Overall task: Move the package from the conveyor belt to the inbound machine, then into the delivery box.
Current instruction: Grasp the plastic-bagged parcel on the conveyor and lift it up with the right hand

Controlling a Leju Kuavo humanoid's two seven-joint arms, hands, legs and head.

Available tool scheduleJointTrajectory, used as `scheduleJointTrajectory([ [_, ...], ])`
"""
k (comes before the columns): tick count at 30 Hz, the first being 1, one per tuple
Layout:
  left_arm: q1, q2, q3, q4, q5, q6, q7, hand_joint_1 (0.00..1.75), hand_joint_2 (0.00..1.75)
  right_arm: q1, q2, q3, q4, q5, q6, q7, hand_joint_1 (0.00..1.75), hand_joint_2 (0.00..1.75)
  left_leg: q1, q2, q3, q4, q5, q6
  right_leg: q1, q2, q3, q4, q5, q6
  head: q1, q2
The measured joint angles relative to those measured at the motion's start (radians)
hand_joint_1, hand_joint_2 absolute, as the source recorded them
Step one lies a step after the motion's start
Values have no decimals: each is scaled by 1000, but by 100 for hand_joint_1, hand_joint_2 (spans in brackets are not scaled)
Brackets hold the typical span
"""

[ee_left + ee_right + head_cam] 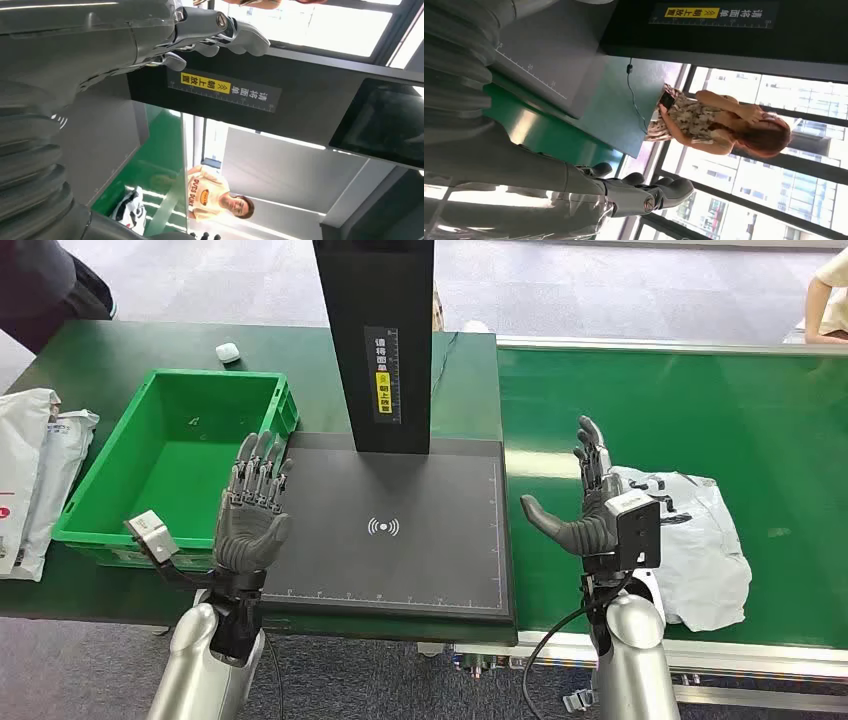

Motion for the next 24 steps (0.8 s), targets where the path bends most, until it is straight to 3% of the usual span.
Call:
scheduleJointTrajectory([
  [12,-16,2,0,0,0,4,1,0,175,-18,-3,0,2,12,-13,5,0,175,0,0,0,0,0,0,0,0,0,0,0,0,0,0],
  [19,-15,8,-7,0,0,17,0,0,175,-107,-67,-5,59,317,-211,142,0,175,0,0,0,0,0,0,-1,0,0,0,1,1,0,0],
  [24,-16,14,-19,0,8,10,14,0,175,-283,-172,-23,262,509,-206,282,0,175,0,0,0,1,1,2,-2,0,0,0,2,3,0,0],
])
